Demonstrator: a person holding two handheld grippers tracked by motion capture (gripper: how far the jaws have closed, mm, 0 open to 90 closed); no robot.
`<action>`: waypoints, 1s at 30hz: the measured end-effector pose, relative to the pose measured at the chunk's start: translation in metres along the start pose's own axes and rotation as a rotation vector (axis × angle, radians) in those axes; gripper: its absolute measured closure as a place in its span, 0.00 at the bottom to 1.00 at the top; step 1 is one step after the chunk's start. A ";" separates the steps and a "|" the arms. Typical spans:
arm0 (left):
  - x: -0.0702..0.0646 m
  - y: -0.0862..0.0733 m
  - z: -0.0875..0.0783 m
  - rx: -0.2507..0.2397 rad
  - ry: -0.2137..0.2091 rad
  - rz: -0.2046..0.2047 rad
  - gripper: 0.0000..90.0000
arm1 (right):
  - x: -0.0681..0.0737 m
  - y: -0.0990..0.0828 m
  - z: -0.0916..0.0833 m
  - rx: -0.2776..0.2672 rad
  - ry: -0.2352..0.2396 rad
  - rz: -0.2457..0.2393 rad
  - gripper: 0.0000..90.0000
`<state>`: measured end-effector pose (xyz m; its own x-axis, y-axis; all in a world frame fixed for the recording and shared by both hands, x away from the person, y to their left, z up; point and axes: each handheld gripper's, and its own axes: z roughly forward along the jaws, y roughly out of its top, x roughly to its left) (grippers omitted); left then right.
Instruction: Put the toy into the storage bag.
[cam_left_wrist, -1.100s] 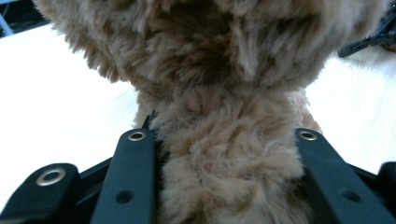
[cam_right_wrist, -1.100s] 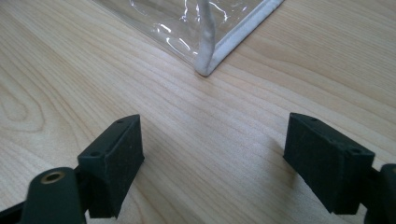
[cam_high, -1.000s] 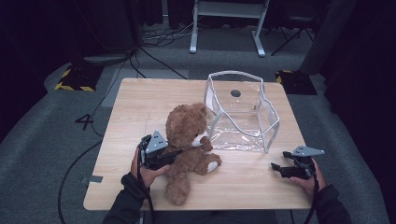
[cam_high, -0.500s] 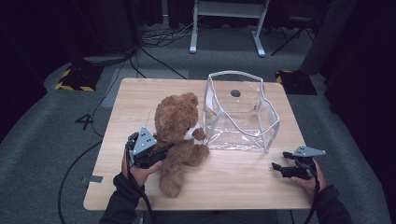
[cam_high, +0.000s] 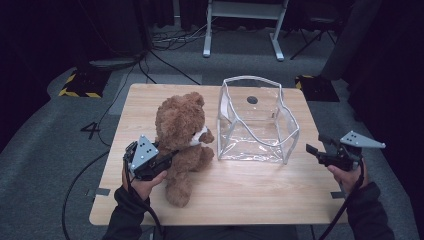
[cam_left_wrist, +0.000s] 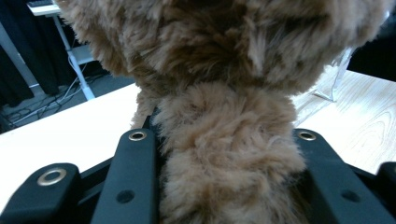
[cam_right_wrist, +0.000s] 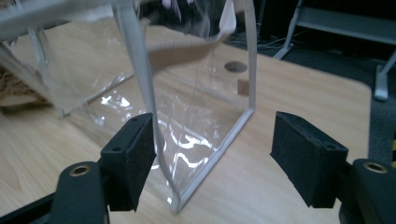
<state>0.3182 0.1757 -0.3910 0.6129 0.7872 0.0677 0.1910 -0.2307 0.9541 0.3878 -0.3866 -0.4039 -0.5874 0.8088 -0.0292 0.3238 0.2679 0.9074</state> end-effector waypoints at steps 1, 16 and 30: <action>0.000 0.001 0.000 -0.003 0.002 0.003 0.68 | 0.001 0.007 0.000 -0.001 -0.005 -0.009 0.34; 0.007 0.024 -0.005 -0.090 0.034 -0.042 0.68 | 0.012 0.104 0.034 0.003 0.008 -0.057 0.48; 0.012 0.041 0.000 -0.125 0.043 -0.057 0.67 | 0.018 0.117 0.092 0.180 -0.070 -0.075 0.59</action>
<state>0.3333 0.1760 -0.3509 0.5700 0.8214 0.0224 0.1256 -0.1140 0.9855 0.4835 -0.2929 -0.3365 -0.5638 0.8158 -0.1287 0.4119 0.4128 0.8123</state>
